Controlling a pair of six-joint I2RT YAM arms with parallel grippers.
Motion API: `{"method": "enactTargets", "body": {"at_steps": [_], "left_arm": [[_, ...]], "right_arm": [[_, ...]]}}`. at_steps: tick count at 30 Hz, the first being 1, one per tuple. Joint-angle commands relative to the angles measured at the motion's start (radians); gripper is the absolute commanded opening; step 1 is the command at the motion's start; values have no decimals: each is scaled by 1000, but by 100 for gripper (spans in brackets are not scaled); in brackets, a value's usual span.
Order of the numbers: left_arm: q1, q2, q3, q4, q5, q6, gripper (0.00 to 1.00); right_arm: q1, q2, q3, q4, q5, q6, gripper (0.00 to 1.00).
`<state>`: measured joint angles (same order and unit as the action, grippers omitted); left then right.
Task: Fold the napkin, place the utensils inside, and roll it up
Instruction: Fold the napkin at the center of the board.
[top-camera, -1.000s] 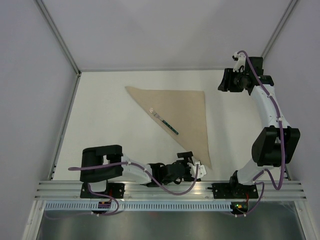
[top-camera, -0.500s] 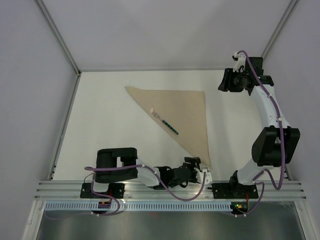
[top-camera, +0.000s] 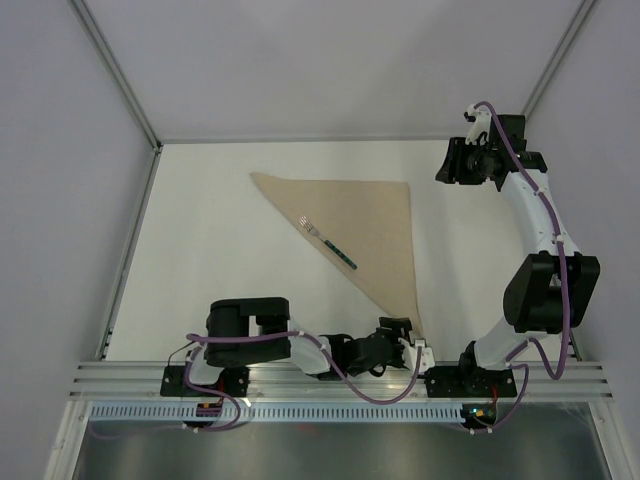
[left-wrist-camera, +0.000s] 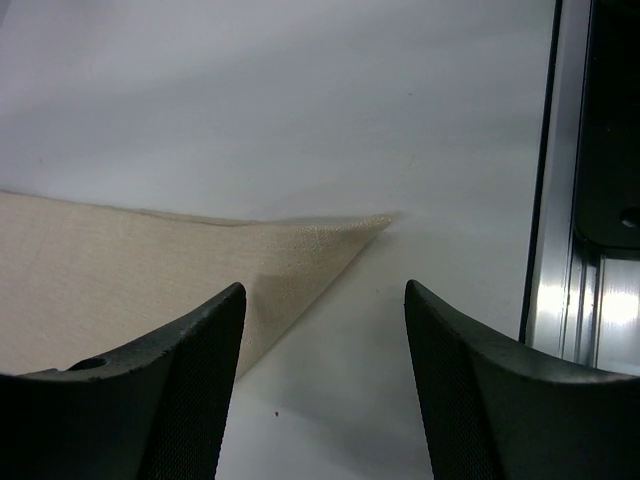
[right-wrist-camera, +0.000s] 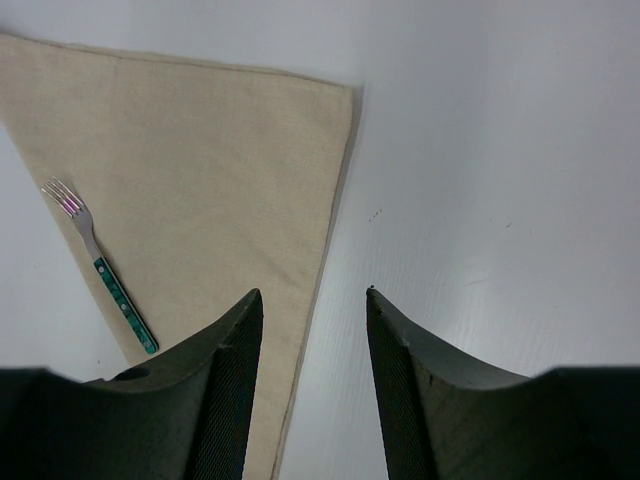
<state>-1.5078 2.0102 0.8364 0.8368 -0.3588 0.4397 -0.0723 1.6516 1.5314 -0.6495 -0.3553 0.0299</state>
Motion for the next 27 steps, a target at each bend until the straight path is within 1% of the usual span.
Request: {"method": "enactTargets", "body": {"at_steps": [1,7,13,17,21,27], "left_arm": [[-8,22,43,47,29,25,69],[-8,33,56,21,52,10,69],[-8,39,61,15,72,-9,66],[-8,47,69,10,81,-18,60],[-8,65,84,-1,87,-24,57],[-8,85,96,-7,92,-29,57]], "right_arm": [[-1,-30,-1,27,-17,8,52],[-1,-32,-5,28,-17,5,51],[-1,-32,-5,28,-20,8,50],[-1,-32,-4,28,-22,10,50],[-1,-30,-7,28,-24,13,49],[-1,-33,-11,28,-28,11,48]]}}
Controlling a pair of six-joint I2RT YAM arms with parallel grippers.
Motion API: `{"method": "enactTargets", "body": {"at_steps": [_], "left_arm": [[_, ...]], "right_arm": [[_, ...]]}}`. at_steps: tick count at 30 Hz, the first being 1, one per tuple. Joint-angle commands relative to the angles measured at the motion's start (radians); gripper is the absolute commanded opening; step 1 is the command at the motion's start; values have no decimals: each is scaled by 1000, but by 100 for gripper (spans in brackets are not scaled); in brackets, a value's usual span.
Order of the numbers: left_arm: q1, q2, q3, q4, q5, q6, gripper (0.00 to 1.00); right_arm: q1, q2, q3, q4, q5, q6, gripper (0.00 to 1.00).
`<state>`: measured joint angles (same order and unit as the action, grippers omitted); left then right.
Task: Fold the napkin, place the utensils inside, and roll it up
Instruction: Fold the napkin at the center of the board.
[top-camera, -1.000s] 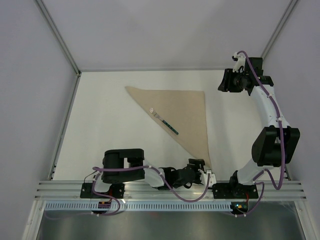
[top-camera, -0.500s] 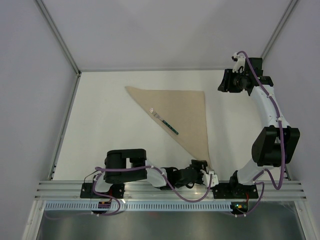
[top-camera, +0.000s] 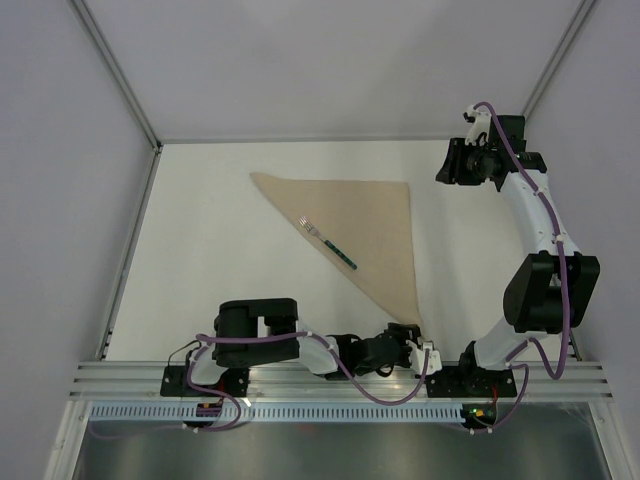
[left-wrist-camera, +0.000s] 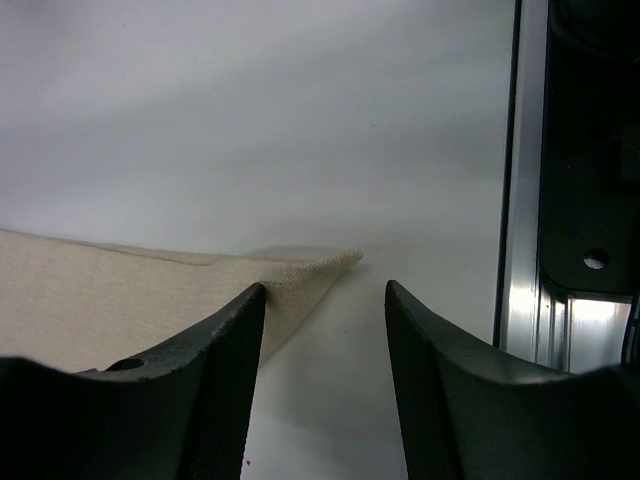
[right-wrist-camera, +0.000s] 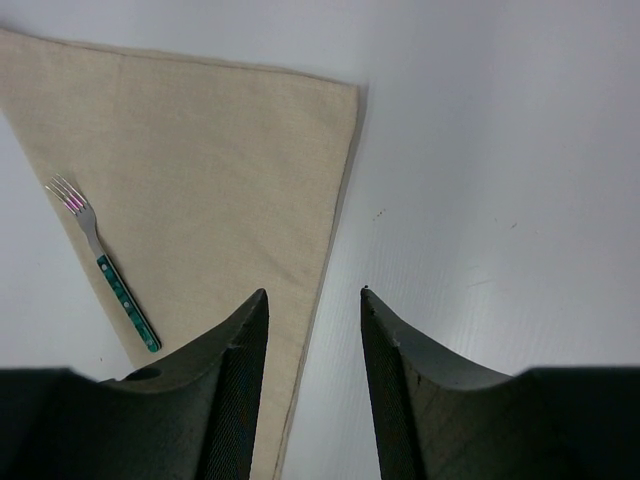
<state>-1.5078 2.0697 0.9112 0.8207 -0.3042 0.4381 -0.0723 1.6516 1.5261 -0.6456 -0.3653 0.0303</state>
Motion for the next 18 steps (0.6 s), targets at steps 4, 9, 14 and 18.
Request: {"method": "enactTargets", "body": {"at_steps": [4,9,14,18], "left_arm": [[-8,33,22,9,37,-32,55],[-8,41,20,9,36,-32,50],[-8,50,18,9,22,-36,43],[-8,56,21,11,11,-38,39]], "right_arm": [[-1,-32,-9,23,-20,10,47],[-3,-30,-14,26,-20,10,45],[-1,-27,-14,23,-23,11,45],[-1,-26,-15,24,-24,13,44]]}}
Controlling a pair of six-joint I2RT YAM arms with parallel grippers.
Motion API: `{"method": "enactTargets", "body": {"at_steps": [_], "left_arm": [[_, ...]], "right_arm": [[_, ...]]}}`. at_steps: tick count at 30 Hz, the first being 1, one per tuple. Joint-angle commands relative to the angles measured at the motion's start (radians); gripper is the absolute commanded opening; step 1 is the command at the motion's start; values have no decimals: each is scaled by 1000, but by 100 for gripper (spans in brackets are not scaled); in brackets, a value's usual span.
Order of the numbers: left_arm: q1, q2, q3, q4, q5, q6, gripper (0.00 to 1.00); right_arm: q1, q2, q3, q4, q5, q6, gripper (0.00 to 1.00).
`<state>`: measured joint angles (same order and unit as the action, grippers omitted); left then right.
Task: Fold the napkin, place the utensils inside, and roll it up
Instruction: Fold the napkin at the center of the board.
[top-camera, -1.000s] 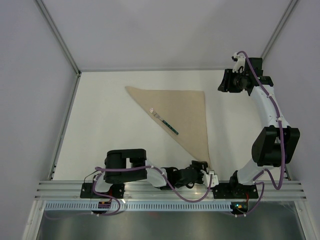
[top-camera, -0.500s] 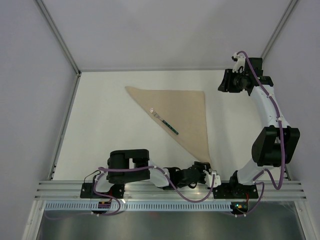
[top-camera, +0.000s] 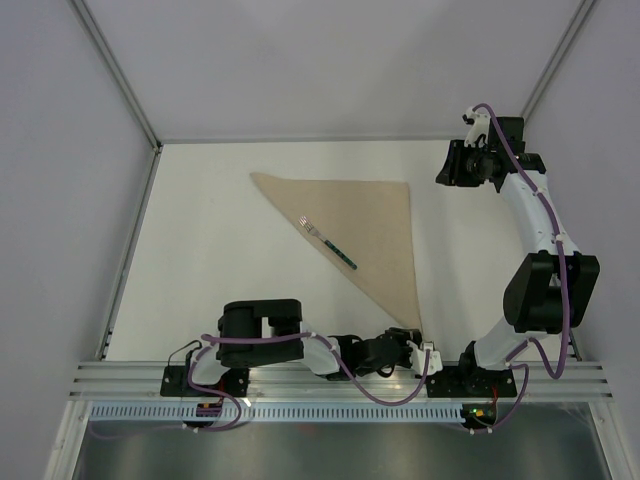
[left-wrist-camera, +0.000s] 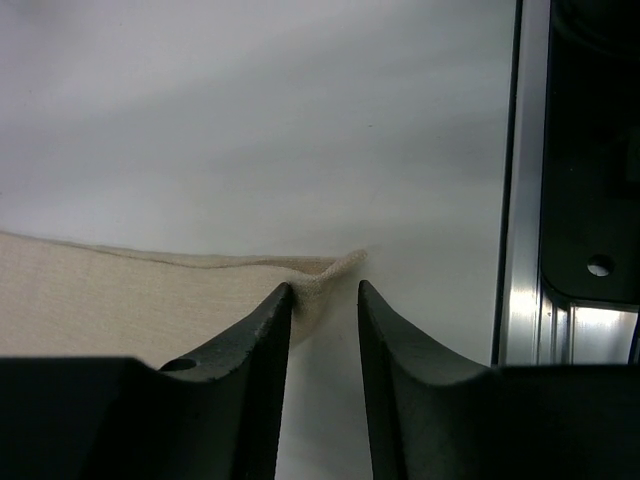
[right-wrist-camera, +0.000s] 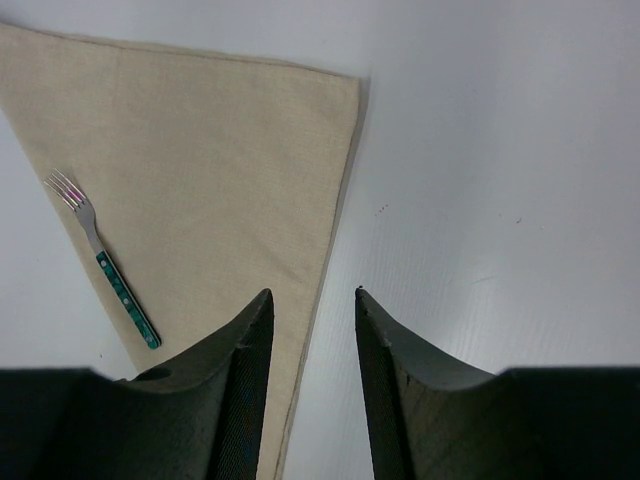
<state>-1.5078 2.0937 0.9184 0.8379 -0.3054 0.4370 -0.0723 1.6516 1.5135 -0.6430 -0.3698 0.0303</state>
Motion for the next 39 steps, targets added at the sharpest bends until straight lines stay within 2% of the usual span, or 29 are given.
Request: {"method": "enactTargets", "body": {"at_steps": [1,19,21,23,25,28,34,39], "left_arm": [[-6,34,14,-6,11,-37,37],[-5,42,25,0,-12,-73,23],[-2,42,27,-2,-17,-81,15],[-2,39,28,-2,-17,-89,14],[3,35,28,0,-20,-99,5],[9,28,31,1,-18,-112,2],[49,-21,42,-39,9,-224,2],[125,-112,36,-72,60,-392,2]], "right_arm": [[-1,-26,-3,22,-21,13,44],[-1,-21,-12,14,-24,8,43],[0,-22,-12,14,-24,6,43],[-1,-19,-13,14,-24,6,43],[-1,-21,-13,14,-23,6,43],[-1,-21,-15,14,-21,5,42],[-1,-19,-15,13,-21,3,42],[-1,-16,-15,13,-23,3,42]]}}
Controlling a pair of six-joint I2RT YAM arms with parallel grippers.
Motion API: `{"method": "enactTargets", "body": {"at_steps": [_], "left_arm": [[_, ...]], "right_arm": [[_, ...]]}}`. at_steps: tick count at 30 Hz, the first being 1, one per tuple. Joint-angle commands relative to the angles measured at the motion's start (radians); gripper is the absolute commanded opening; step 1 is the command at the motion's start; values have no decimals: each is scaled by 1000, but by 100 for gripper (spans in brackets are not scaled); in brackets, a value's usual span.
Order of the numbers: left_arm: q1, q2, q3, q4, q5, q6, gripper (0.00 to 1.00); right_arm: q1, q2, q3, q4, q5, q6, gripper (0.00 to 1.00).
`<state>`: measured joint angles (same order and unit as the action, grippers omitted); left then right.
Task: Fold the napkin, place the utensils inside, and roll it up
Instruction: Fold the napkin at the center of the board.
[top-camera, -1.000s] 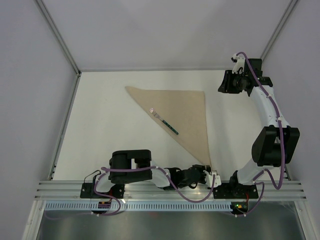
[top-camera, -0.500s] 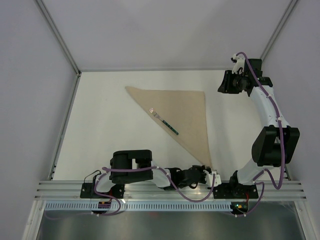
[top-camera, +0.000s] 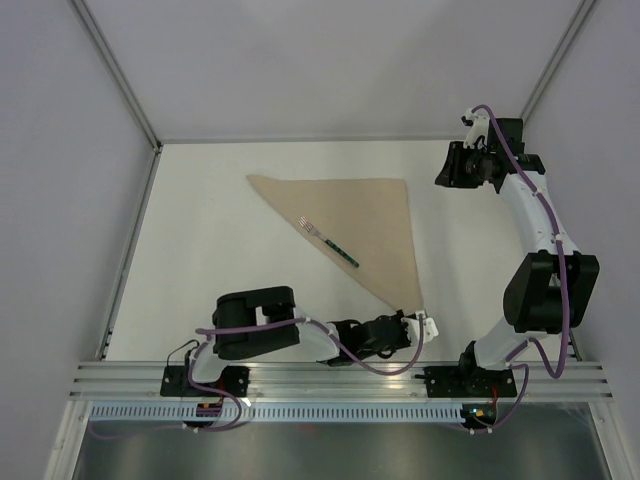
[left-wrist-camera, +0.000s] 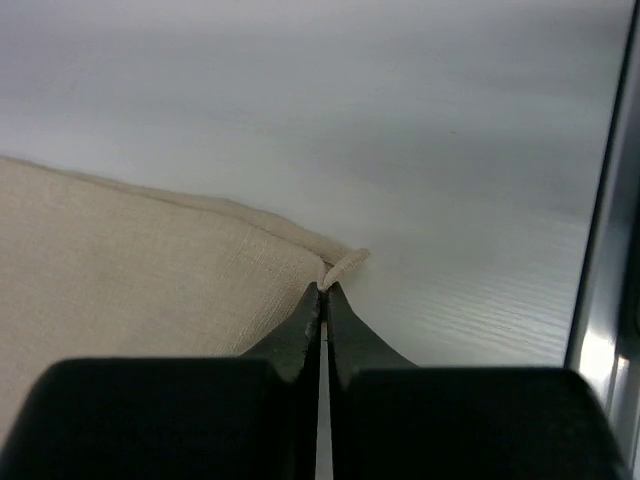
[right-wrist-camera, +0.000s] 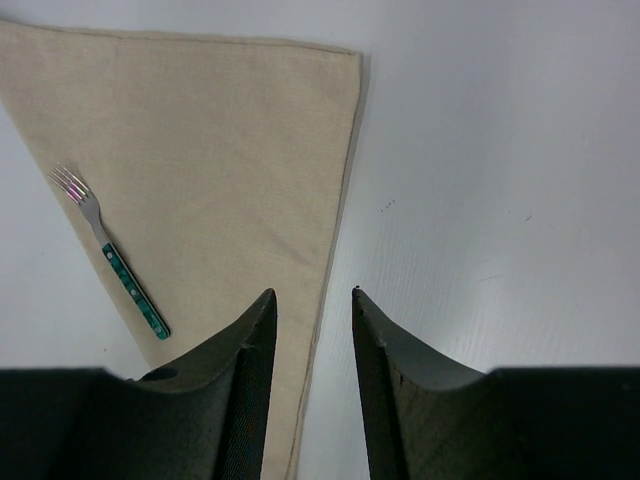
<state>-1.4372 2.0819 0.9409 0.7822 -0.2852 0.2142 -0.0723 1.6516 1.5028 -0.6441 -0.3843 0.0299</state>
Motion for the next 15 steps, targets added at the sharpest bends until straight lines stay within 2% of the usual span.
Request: {"method": "enactTargets", "body": {"at_steps": [1,7,10,15], "left_arm": [[69,-114,9,-29,56,-203,2],[204,-212,-7,-72,125,-448,2],[265,-247,-17,-75,173,-542,2],[336,-289,-34,-77,159,-648,2]], "right_arm": [[-1,-16,-4,14,-8,4,42],[0,-16,-4,11,-10,2,41],[0,-16,-4,12,-13,1,41],[0,-15,-3,11,-14,2,41]]}}
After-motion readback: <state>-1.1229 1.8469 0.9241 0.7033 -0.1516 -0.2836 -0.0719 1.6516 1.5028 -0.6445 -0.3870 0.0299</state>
